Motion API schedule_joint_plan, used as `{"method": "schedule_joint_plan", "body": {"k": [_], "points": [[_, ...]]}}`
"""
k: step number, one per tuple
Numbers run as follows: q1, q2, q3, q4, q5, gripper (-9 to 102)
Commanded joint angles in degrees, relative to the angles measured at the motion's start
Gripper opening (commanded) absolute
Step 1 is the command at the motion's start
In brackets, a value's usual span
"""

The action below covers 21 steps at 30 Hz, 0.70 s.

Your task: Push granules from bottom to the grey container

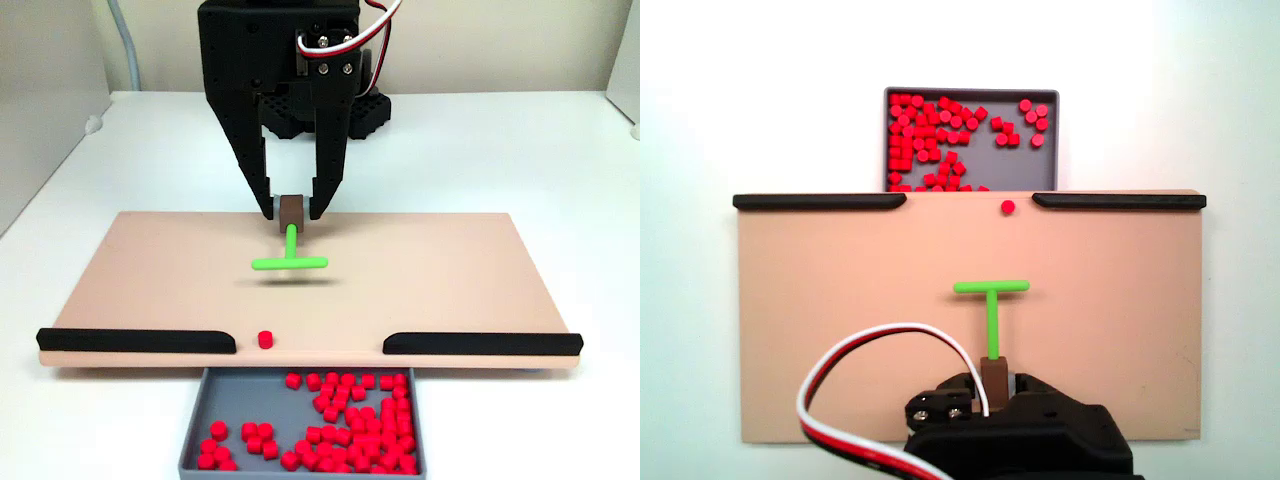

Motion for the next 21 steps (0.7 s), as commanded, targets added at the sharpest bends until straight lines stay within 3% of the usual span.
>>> {"method": "schedule_joint_plan", "body": {"k": [1, 21], "points": [[-0.09, -0.44, -0.09, -1.58, 1.05, 0], [-0.79, -8.35, -4.04, -4.13, 1.14, 0]]}}
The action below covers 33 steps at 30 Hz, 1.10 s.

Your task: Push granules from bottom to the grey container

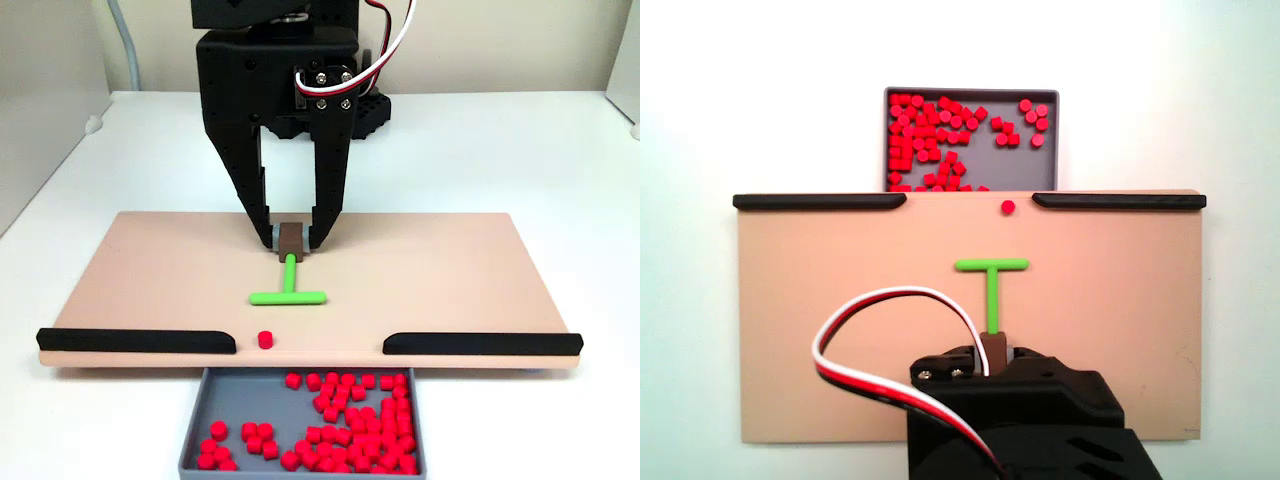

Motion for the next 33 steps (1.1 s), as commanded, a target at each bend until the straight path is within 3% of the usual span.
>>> {"method": "schedule_joint_plan", "body": {"k": [1, 33], "points": [[-0.35, -1.49, -1.85, -0.35, 0.26, 0], [-0.44, -9.67, -12.3, -0.26, 0.7, 0]]}}
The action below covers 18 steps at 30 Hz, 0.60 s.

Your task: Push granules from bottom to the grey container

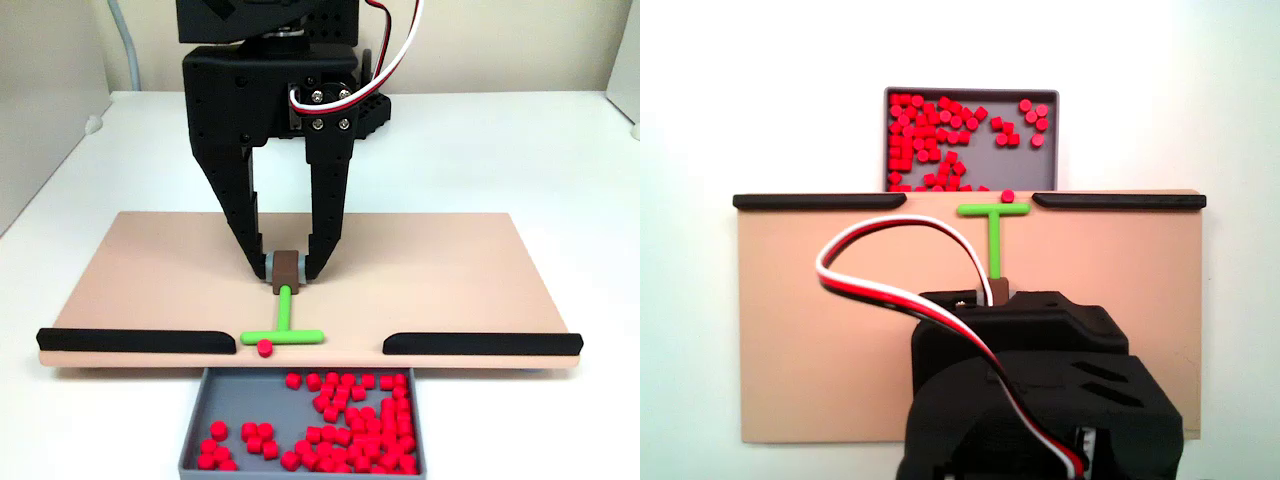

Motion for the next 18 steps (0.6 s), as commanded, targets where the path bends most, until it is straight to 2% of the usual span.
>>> {"method": "schedule_joint_plan", "body": {"k": [1, 18], "points": [[-0.35, -0.88, -1.23, -0.26, 0.88, 0], [-2.81, -2.81, -4.92, 0.35, 4.66, 0]]}}
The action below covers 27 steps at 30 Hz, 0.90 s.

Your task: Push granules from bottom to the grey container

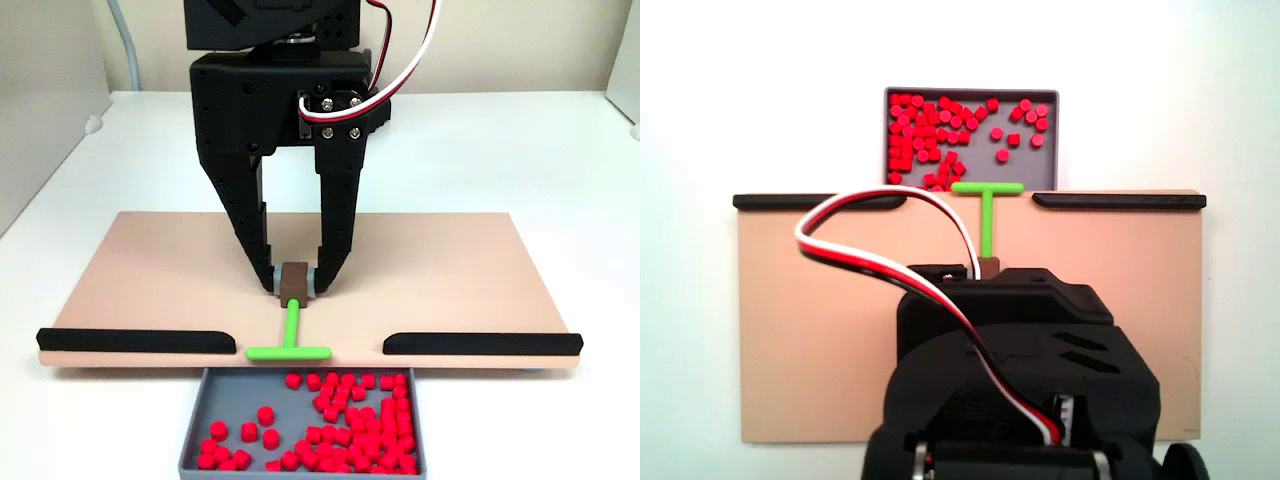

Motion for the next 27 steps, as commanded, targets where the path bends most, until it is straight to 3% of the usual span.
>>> {"method": "schedule_joint_plan", "body": {"k": [1, 15, 27], "points": [[-0.97, -0.35, -1.32, 0.35, 1.41, 0], [-1.32, -2.29, -6.86, 0.62, 2.11, 0], [-0.09, -0.62, -14.06, 10.28, 0.88, 0]]}}
